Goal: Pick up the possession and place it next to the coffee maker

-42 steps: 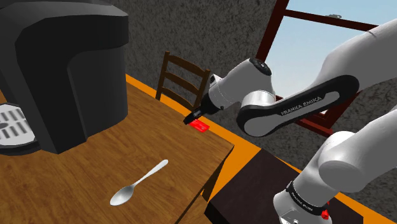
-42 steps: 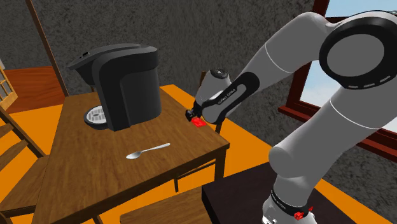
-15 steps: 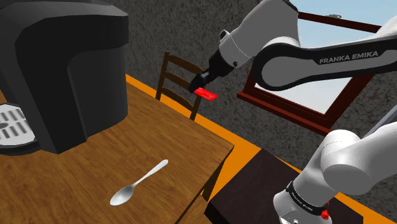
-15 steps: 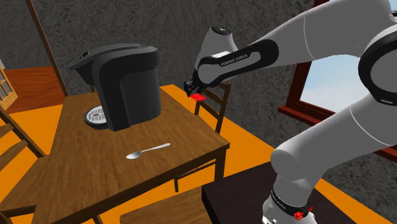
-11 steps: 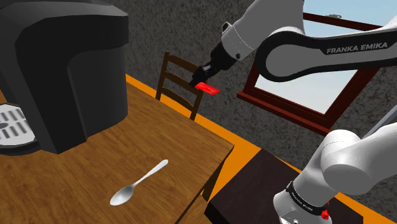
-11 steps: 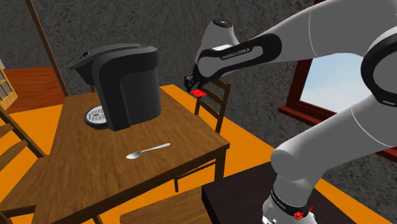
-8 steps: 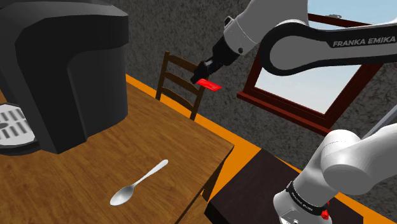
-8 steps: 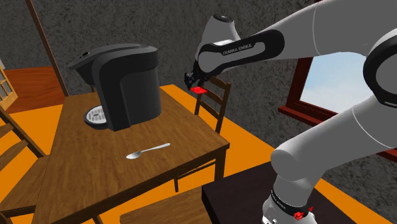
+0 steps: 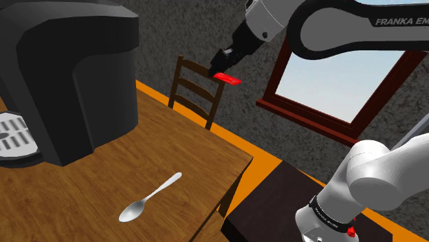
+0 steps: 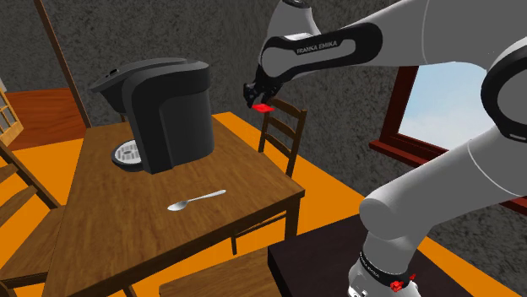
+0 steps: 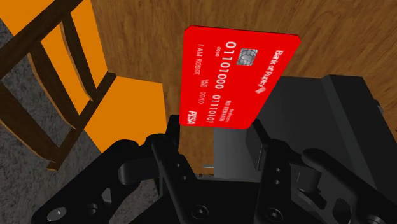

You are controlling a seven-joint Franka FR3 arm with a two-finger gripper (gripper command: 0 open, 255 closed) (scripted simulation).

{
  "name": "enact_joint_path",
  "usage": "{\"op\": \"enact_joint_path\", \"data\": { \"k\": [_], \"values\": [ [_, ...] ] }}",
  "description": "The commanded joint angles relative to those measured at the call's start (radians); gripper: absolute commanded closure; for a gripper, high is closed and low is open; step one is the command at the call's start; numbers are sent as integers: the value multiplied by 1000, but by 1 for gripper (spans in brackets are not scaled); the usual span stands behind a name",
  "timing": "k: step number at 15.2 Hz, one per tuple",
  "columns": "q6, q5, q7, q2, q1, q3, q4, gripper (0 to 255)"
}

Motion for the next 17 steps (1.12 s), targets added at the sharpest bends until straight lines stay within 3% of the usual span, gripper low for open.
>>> {"op": "enact_joint_path", "data": {
  "k": [1, 17],
  "values": [
    [-30, 0, -3, -4, 0, -4, 25, 255],
    [-237, -9, -13, 33, -11, -17, 270, 255]
  ]
}}
